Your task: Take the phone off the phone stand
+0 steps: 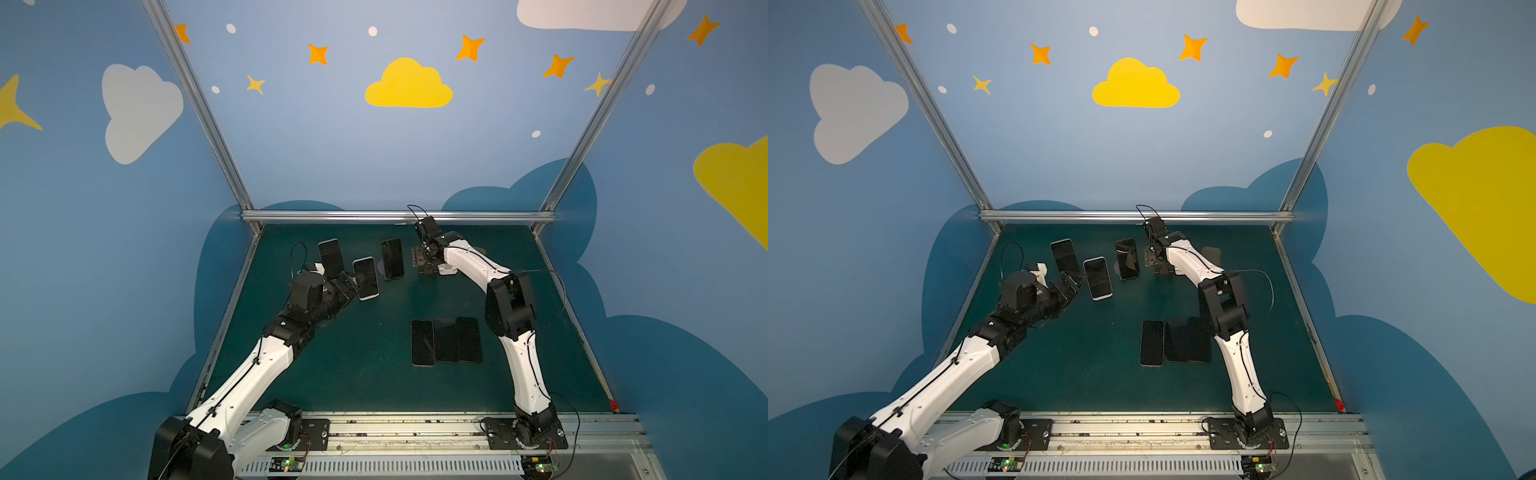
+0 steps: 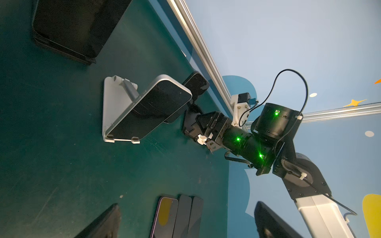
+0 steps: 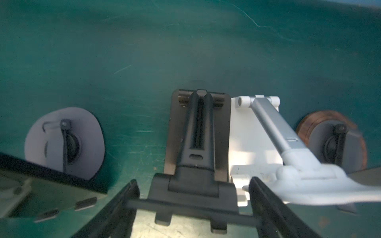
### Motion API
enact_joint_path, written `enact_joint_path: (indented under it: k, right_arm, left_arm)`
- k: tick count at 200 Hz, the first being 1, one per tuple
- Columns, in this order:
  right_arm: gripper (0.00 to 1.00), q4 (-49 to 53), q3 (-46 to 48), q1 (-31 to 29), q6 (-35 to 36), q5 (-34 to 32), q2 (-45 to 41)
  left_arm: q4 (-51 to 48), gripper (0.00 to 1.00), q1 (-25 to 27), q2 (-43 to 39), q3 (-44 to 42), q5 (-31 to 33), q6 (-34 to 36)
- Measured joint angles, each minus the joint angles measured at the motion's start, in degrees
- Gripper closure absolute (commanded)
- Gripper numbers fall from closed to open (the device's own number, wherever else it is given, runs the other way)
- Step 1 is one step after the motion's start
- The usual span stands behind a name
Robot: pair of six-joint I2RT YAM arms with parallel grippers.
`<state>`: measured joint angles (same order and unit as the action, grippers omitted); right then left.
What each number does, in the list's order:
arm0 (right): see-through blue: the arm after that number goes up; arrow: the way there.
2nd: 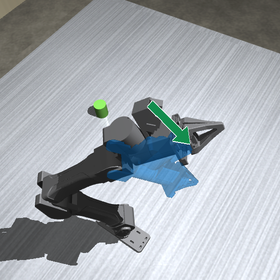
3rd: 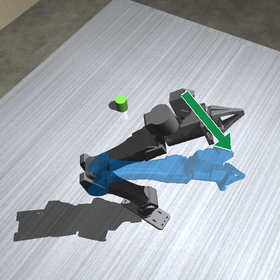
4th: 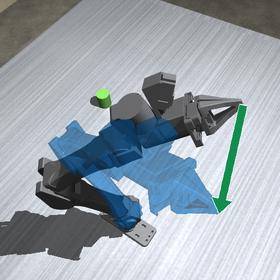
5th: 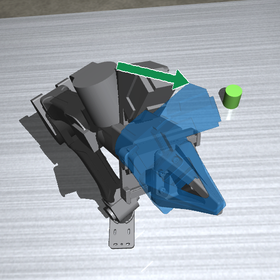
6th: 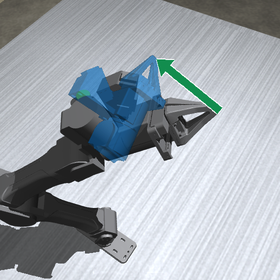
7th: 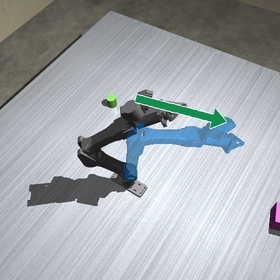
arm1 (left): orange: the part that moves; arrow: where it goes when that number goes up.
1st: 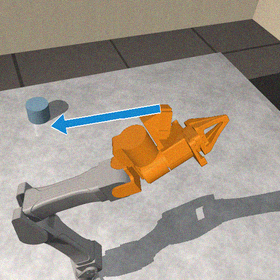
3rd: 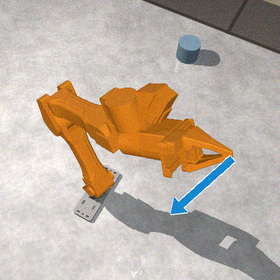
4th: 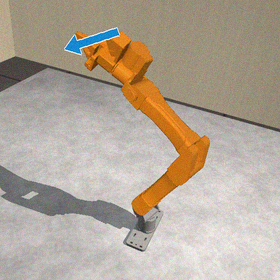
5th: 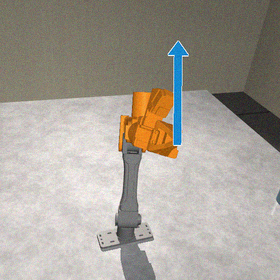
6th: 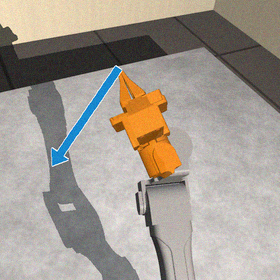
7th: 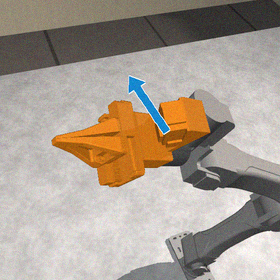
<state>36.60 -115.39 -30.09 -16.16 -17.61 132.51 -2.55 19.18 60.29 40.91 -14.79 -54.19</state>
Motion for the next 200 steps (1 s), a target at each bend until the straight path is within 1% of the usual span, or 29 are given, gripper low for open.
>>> enact_joint_path:
  k: [23, 43, 63, 89, 107, 126, 158, 180, 200]
  right_arm:
    - [0.11, 1.09, 0.39, -0.17, 0.48, -0.17, -1.31]
    - [0.11, 1.53, 2.16, -0.17, 0.79, -0.35, -4.83]
    - [0.12, 1.79, 4.72, -0.50, 1.05, -0.39, -10.36]
    - [0.13, 3.15, 7.02, -2.12, 1.25, -0.61, -18.43]
    - [0.13, 3.78, 10.05, -4.72, 0.90, -1.33, -24.39]
    - [0.12, 4.02, 15.76, -7.98, 0.35, -2.99, -30.53]
    - [0.12, 4.37, 25.62, -12.57, -1.55, -5.53, -36.26]
    - [0.12, 4.87, 29.73, -14.19, -4.26, -6.25, -37.77]
    - [0.12, 4.07, 32.17, -15.32, -7.32, -5.25, -39.78]
  left_arm:
    - [-0.76, 0.00, 0.11, 0.70, 0.11, 0.07, 1.07]
    - [-1.40, 0.00, 0.13, 0.76, 0.13, 0.55, 2.05]
    - [-2.16, 0.00, 0.17, 0.72, 0.35, 2.29, 3.23]
    - [-5.14, 0.00, 0.24, 0.72, 1.33, 7.21, 4.66]
    - [-6.62, 0.00, 0.22, 0.63, 1.99, 10.25, 5.40]
    - [-6.97, 0.00, -0.17, -0.11, 1.99, 12.13, 5.66]
    - [-7.39, 0.00, -3.30, -2.75, 1.99, 13.31, 4.31]
    - [-8.63, 0.00, -4.85, -4.57, 1.99, 16.48, 2.01]
    - [-11.10, 0.00, -6.12, -4.92, 1.99, 19.47, -0.83]
